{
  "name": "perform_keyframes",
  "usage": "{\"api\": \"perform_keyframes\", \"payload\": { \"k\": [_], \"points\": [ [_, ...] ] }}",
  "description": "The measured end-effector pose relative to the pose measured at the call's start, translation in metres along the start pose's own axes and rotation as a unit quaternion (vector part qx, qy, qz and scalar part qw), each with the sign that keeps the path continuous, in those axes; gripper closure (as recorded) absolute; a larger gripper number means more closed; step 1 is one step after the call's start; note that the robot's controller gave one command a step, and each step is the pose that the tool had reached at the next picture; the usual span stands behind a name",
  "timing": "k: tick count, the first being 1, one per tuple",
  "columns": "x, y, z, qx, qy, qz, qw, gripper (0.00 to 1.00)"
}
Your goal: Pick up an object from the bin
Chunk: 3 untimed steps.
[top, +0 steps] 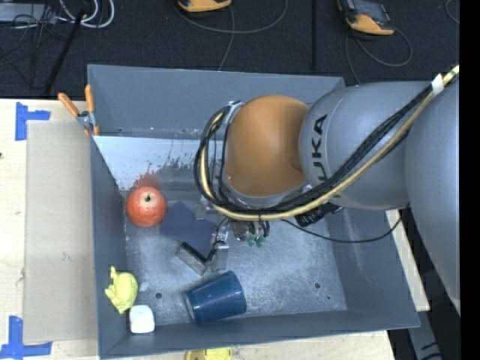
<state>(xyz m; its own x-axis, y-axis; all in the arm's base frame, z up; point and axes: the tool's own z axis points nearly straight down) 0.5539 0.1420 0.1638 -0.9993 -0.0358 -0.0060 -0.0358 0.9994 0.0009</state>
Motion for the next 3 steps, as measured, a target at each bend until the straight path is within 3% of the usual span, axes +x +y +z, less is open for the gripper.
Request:
{"api": "perform_keyframes", "payload": {
  "k": [1, 2, 3],
  "points": [
    [-0.010, -0.009, 0.053, 0.000, 0.0020, -0.074, 0.9973, 0.00],
    [-0.016, -0.017, 0.076, -0.001, 0.0018, -0.081, 0.9967, 0.00],
    [-0.022, -0.035, 0.067, -0.001, 0.0018, -0.035, 0.9994, 0.00]
  ]
}}
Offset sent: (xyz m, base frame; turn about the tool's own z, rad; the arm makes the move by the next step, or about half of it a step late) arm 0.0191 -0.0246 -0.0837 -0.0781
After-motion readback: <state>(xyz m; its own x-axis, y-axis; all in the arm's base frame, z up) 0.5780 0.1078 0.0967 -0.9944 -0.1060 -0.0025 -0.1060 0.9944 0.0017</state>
